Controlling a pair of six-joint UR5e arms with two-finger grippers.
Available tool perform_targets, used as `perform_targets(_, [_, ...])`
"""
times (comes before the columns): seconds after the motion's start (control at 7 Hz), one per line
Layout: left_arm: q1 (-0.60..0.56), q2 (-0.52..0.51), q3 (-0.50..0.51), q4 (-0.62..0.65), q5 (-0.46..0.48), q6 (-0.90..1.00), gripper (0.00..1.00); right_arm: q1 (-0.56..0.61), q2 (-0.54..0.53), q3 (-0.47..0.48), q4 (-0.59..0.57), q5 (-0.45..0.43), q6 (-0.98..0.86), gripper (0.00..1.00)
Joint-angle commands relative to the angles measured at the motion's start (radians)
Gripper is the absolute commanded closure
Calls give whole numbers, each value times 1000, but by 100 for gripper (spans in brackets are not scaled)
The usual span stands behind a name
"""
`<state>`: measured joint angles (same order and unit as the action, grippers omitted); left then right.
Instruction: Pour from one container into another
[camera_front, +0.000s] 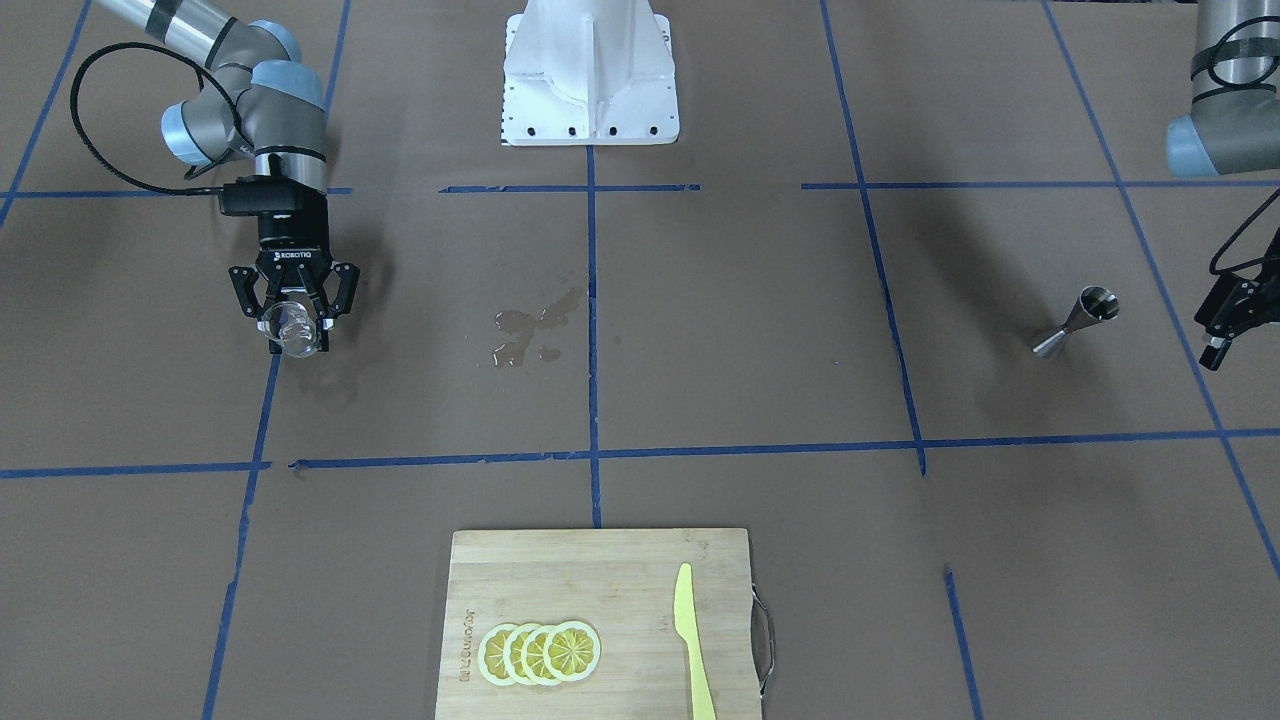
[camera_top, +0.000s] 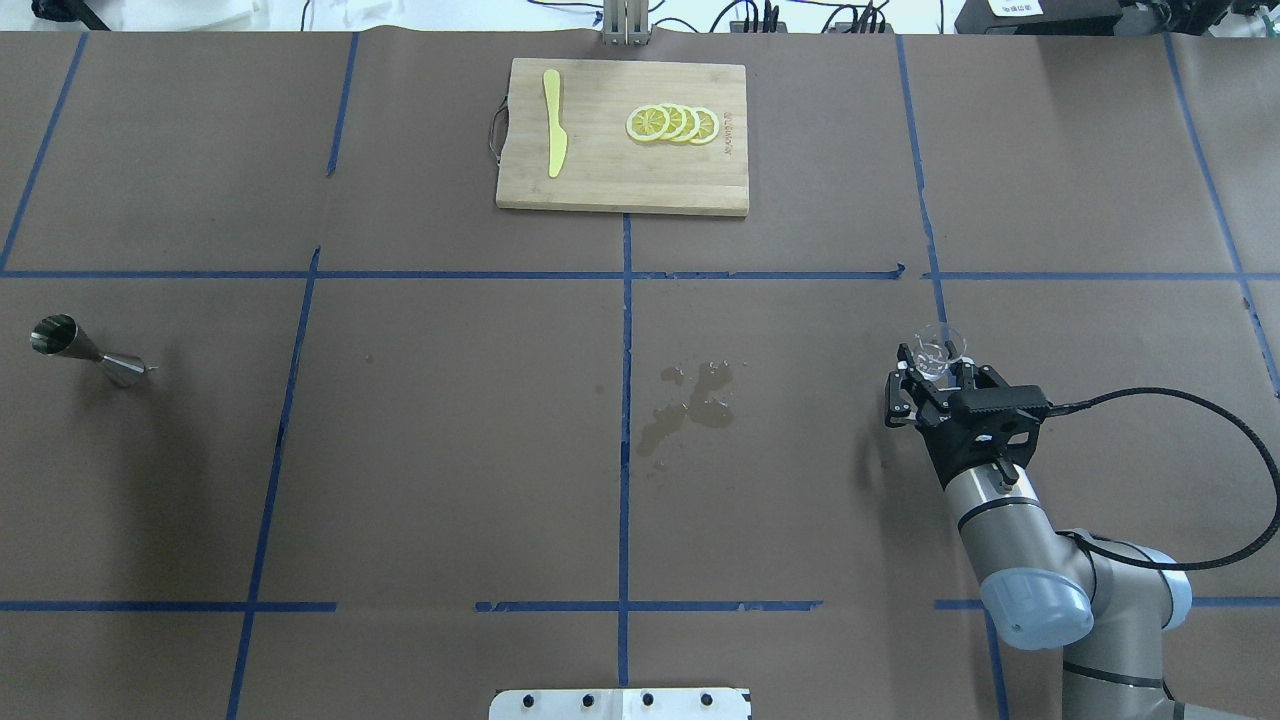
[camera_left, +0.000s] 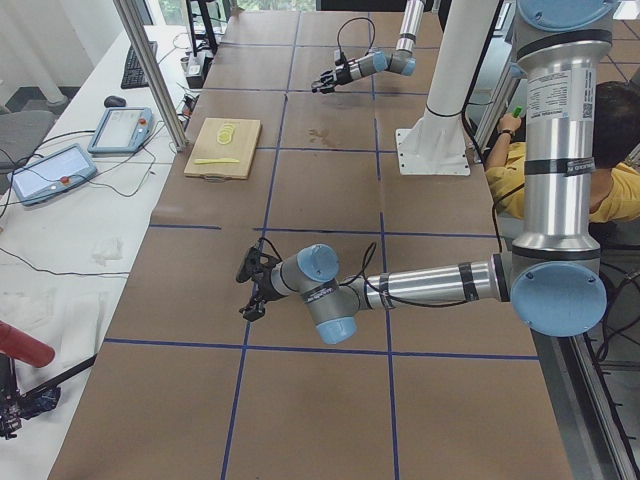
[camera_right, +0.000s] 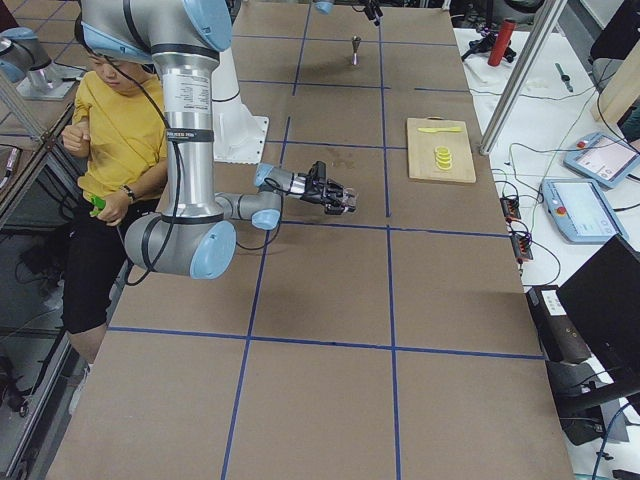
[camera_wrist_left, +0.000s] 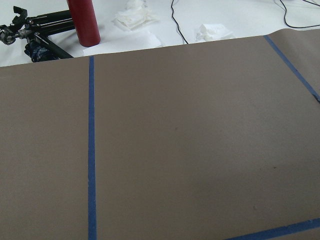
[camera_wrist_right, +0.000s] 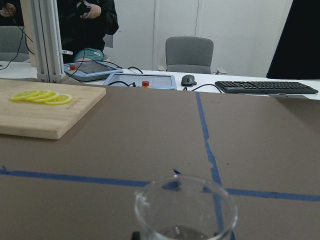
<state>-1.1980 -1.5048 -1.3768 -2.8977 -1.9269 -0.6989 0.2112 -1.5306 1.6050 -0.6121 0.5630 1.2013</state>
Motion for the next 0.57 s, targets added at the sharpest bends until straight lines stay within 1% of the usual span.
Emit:
perform_targets(0.0, [0, 0, -1, 0, 0, -1, 0, -16, -2, -25, 0, -11, 7, 100])
perform_targets(0.29, [0, 0, -2, 0, 0, -1, 0, -23, -2, -28, 3, -9, 7, 99])
perform_targets(0.43, [0, 2, -4, 0, 0, 1, 0, -29, -3, -49, 67, -8, 6, 97])
